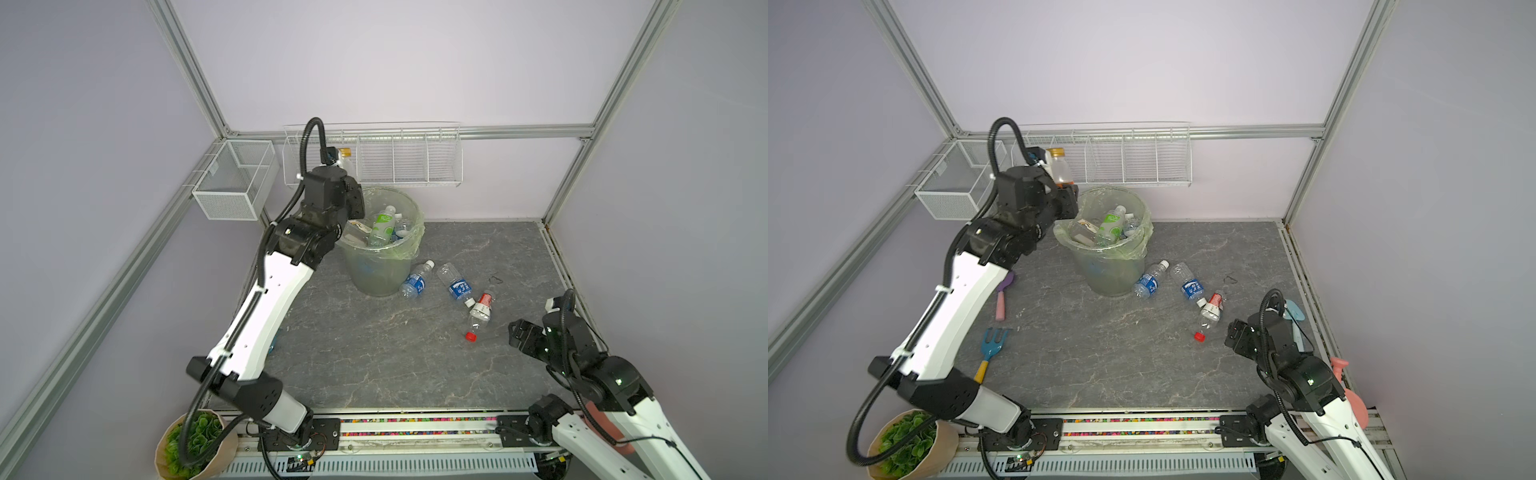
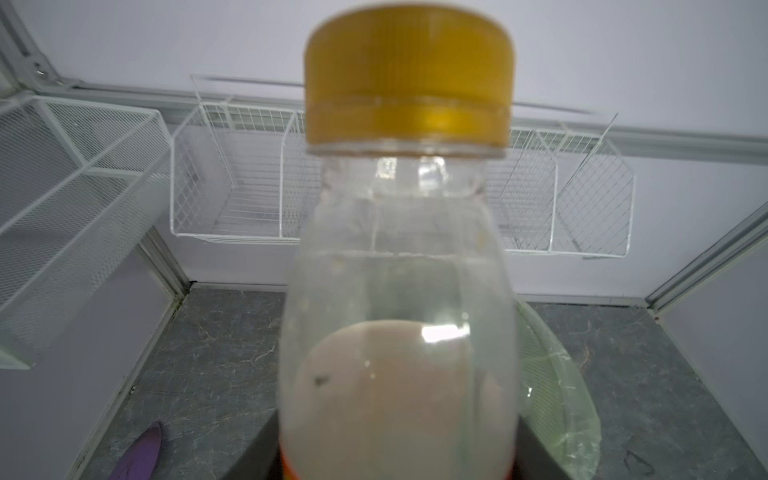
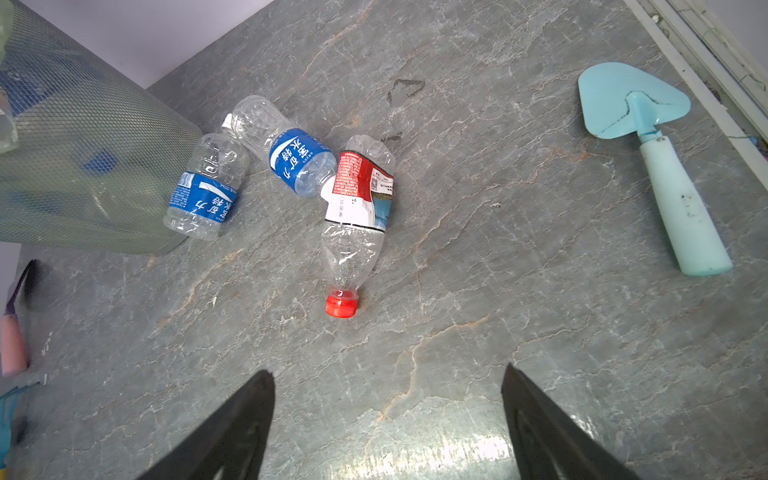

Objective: Throw the plastic bottles in the bin
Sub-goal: 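Carry the orange-label bottle with the left gripper over the bin, then open the left gripper to drop the orange-label bottle into the bin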

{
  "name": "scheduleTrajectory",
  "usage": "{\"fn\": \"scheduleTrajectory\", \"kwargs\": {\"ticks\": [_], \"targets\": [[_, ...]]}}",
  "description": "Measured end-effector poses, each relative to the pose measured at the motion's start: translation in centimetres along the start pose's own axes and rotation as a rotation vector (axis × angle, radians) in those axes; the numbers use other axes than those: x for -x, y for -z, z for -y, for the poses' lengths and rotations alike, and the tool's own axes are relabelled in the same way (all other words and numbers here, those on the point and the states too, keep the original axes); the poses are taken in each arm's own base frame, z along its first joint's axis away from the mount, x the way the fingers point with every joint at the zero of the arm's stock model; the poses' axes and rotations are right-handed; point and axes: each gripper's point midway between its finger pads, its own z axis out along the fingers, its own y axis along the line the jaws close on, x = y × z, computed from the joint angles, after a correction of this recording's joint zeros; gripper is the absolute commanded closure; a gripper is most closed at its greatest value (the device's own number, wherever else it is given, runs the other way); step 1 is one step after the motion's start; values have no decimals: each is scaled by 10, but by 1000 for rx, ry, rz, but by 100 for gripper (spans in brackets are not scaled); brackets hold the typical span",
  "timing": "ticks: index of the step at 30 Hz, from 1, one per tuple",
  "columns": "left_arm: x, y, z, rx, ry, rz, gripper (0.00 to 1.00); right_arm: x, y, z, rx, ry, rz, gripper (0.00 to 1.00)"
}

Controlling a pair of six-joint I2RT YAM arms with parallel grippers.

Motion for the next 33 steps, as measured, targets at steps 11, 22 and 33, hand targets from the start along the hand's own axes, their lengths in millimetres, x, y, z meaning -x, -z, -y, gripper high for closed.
{"fn": "scheduleTrajectory", "kwargs": {"ticks": [11,22,33], "targets": [[-84,-80,-10,94,-80,-412,5,1,5,0,19,-6,16,12],[9,55,-19,-45,38,-96,1,1,3,-4,28,-6,6,12],[-4,88,-23,-109,81,-57,1,0,-3,-10,33,-2,-15,12]]}}
